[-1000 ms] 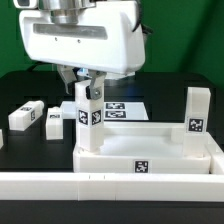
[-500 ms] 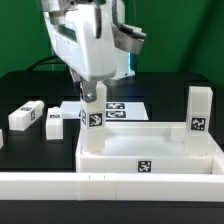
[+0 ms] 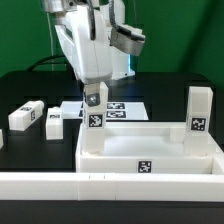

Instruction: Assemble desk

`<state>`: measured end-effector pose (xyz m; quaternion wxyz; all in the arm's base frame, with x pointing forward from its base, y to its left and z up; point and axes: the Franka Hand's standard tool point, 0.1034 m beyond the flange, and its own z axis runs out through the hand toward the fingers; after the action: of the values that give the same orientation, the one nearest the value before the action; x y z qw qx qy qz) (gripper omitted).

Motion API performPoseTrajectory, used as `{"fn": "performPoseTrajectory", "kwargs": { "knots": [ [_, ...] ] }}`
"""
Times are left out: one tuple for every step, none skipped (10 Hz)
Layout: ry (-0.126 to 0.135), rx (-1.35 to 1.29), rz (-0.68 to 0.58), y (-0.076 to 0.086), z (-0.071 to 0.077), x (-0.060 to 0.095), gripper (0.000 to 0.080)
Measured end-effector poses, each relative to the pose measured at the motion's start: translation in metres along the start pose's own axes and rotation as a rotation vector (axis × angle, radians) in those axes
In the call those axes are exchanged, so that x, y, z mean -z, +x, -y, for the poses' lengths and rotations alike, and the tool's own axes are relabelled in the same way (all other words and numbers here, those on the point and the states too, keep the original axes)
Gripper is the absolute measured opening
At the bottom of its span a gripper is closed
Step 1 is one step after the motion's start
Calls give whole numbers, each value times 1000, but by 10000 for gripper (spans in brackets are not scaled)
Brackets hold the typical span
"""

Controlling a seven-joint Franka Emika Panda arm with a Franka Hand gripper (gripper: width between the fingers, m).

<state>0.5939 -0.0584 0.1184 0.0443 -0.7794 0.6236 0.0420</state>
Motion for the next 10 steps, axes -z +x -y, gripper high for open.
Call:
{"fn": "performPoseTrajectory", "kwargs": {
  "knots": [
    [-1,49,-1,-1,0,0,622],
    [-1,166,-1,-3,1,0,643],
    [-1,272,1,-6,2,-1,648],
    [0,384,2,-9,3,-1,648],
    [0,483,4,-11,4,-2,648],
    [0,546,5,-12,4,-2,648],
    [0,646,6,-14,5,-2,648],
    [1,740,6,-14,5,-2,648],
    [1,808,5,-14,5,-2,648],
    [1,865,4,-14,5,-2,648]
  ]
}}
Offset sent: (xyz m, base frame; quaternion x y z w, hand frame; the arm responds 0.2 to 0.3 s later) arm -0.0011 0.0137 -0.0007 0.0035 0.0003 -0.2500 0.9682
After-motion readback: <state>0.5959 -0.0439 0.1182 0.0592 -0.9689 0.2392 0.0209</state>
